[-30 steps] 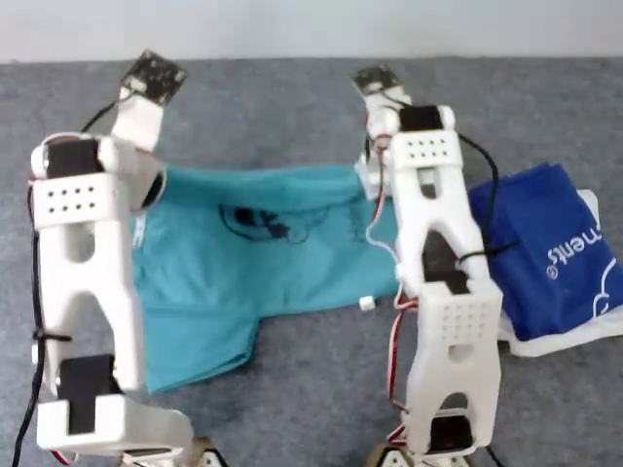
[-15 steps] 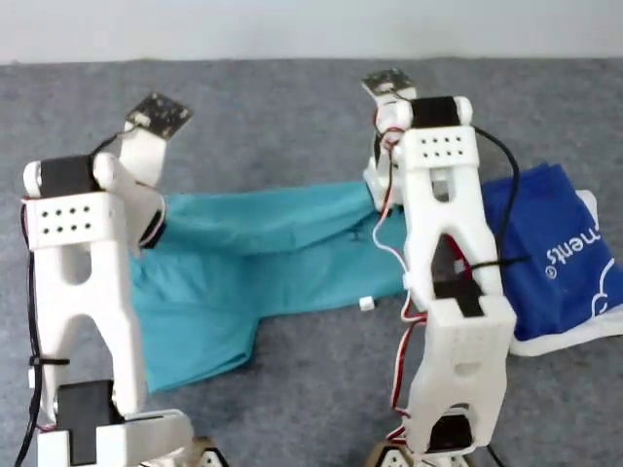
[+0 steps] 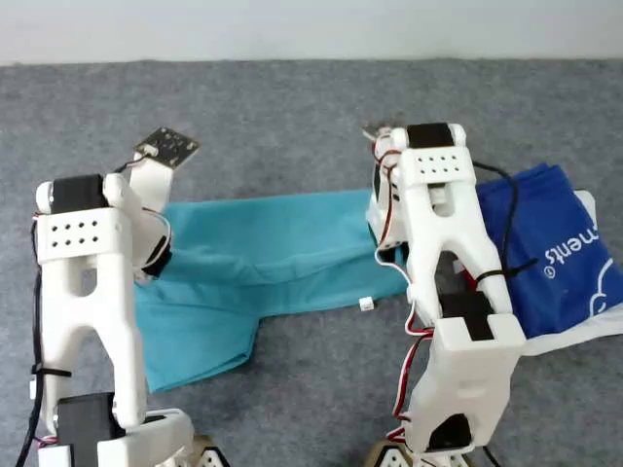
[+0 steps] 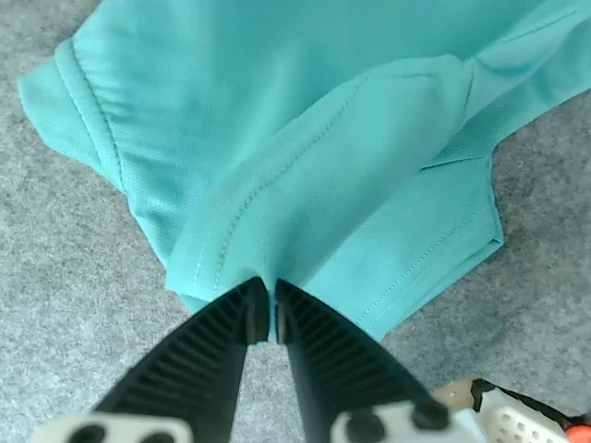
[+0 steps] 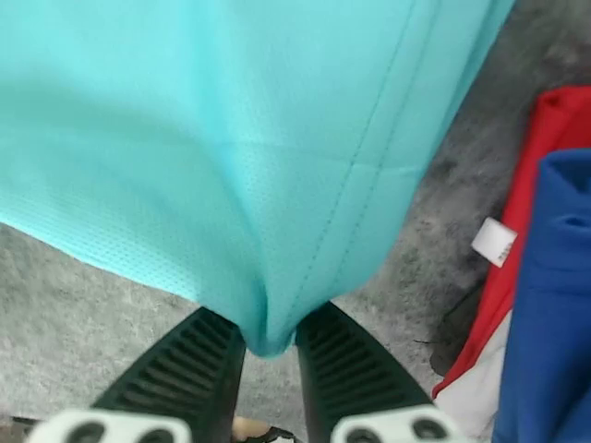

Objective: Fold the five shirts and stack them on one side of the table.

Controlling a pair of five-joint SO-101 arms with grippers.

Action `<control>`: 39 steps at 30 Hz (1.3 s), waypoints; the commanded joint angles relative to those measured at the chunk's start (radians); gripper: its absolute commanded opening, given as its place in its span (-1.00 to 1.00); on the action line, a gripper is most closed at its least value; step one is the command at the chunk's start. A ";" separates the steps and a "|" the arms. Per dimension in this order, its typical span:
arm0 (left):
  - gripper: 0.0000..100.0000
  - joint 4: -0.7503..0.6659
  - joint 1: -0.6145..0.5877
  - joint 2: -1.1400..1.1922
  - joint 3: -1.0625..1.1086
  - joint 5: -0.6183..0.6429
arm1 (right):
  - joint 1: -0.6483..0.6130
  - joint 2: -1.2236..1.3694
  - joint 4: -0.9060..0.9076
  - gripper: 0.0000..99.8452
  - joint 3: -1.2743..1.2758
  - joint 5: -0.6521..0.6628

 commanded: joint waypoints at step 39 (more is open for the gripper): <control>-0.97 0.037 0.006 -0.038 0.366 -0.193 | -0.124 -0.073 0.033 -0.58 0.158 0.018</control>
